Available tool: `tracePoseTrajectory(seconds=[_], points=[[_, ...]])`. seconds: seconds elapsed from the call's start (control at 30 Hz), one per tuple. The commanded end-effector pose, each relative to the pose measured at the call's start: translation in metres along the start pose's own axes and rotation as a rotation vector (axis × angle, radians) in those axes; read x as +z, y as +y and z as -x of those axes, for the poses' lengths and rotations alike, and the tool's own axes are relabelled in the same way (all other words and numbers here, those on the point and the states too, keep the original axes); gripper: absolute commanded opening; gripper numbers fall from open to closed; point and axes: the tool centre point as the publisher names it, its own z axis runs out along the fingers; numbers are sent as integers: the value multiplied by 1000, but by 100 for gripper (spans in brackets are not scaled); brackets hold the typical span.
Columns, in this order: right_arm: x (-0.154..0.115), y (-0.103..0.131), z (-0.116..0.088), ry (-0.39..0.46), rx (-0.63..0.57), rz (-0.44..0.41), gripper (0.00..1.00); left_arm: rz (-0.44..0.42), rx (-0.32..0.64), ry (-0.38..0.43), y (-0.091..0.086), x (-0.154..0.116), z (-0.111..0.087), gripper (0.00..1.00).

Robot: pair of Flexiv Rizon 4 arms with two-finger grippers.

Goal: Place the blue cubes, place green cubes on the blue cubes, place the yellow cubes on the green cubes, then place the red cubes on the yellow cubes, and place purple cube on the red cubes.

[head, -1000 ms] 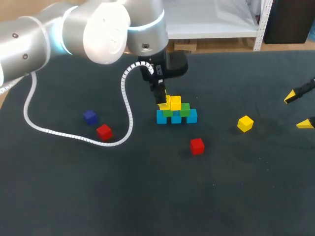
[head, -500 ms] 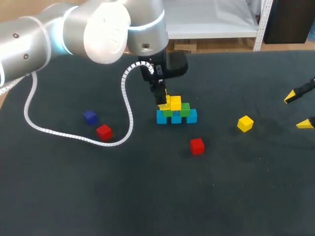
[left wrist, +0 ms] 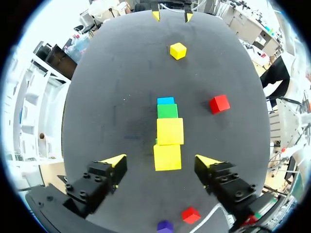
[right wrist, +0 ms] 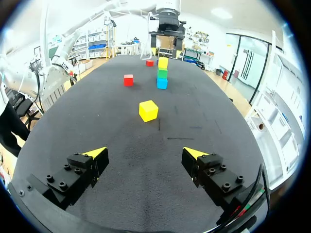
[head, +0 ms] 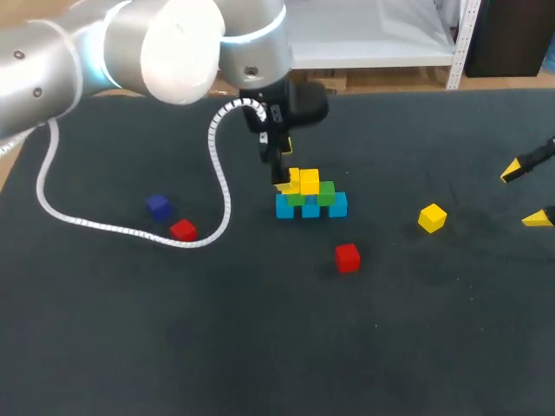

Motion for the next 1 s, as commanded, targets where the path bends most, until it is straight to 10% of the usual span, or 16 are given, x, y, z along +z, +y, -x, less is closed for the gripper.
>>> tracePoseTrajectory(seconds=[0.03, 1.0], points=[[0, 0, 0, -1, -1, 0, 100, 24, 3, -48, -13, -17, -20, 100], [0, 0, 0, -1, -1, 0, 100, 90, 58, -527, -48, -64, -183, 100]])
